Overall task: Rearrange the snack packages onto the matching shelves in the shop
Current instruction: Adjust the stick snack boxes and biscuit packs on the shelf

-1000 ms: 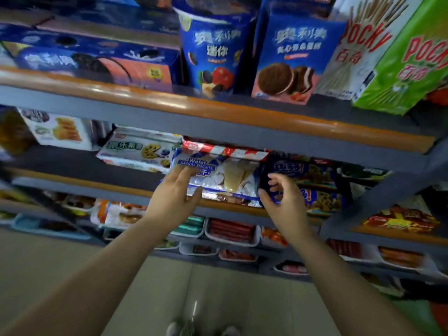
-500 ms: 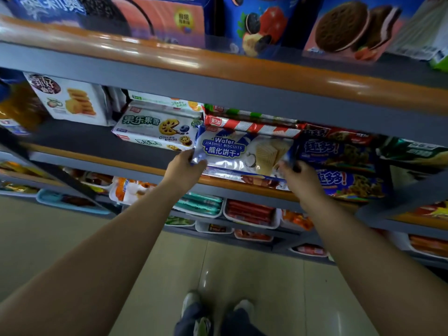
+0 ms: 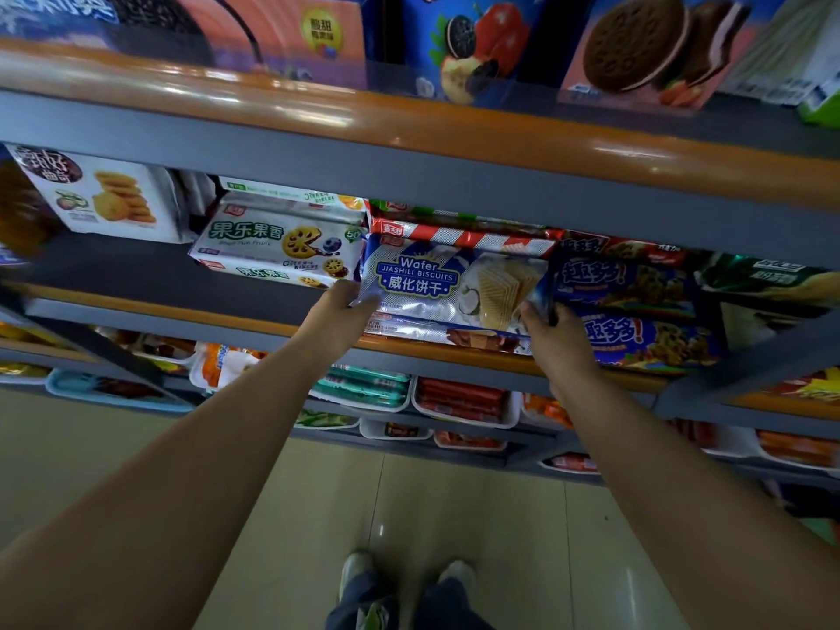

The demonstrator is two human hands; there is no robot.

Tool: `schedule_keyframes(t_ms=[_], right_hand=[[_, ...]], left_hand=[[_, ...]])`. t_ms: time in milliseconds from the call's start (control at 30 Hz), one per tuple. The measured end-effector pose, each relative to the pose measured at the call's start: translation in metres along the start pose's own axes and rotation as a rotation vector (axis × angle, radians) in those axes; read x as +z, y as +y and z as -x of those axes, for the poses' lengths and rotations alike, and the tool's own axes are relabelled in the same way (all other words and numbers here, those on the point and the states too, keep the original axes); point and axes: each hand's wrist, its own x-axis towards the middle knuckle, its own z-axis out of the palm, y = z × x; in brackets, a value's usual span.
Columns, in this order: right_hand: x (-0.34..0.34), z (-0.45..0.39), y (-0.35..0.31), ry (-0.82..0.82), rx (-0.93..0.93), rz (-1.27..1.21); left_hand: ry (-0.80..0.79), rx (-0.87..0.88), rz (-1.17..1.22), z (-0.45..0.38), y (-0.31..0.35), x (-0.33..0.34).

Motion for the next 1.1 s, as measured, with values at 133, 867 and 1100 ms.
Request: schedule_keyframes(t_ms=[133, 867, 1100], right_hand=[[-0.002, 0.000, -0.003, -0.027, 0.001, 0.019], [0.071, 0.068, -0.070, -0.043, -0.755, 0.296], [0.166, 0.087, -0.112, -0.191, -0.779, 0.553]], left_hand=[[-0.021, -0.013, -0.016, -0.004, 0.002, -0.005], [0.373, 0.056, -0.121, 0.037, -0.054, -0.101], [0.269, 0.071, -0.089, 0.025, -0.086, -0.184]])
